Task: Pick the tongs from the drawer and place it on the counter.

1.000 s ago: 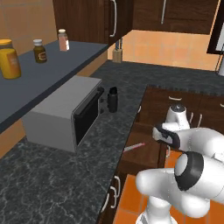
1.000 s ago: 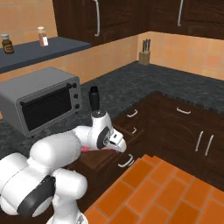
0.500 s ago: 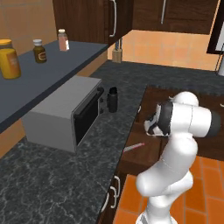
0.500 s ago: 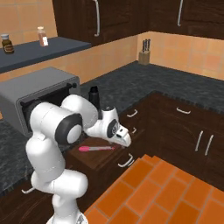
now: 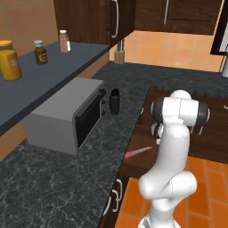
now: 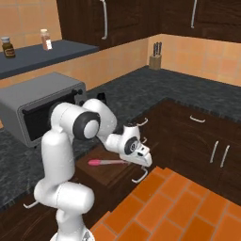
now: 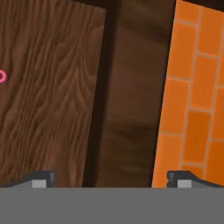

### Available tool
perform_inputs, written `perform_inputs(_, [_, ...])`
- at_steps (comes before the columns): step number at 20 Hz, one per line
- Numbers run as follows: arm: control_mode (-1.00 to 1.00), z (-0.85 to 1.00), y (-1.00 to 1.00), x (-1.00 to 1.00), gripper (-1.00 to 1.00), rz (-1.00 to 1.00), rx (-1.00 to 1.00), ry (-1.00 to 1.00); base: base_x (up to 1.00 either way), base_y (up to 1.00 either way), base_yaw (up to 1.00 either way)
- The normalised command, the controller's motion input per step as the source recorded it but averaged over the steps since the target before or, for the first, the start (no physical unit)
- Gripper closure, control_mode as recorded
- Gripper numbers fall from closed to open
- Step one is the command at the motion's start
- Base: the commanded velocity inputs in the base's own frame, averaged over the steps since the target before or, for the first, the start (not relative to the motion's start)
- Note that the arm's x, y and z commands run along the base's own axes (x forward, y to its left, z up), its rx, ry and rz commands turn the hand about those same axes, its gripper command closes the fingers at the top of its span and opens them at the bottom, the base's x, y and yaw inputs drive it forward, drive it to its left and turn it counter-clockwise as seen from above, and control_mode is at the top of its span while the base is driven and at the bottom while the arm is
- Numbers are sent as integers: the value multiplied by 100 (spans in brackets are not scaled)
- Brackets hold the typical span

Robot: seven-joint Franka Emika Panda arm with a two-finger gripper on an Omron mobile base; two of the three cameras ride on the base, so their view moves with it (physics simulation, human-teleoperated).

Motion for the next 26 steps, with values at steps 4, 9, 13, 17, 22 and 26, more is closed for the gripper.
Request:
perform_inputs(4, [-100,-75,-100,-100,-100,3,18,3,0,0,0])
perform_inputs(9, [-100,-50,-100,-100,-100,6,14,-3,0,0,0])
perform_inputs(13, [-100,86,-30,-37,-100,-13,6,-20,0,0,0])
perform_inputs(17, [-100,100,68,-2,-100,-36,3,-14,0,0,0])
perform_inputs(22, [-100,89,100,-3,-100,-33,-1,21,0,0,0])
perform_inputs(26, [-100,15,100,5,-100,-32,0,53,0,0,0])
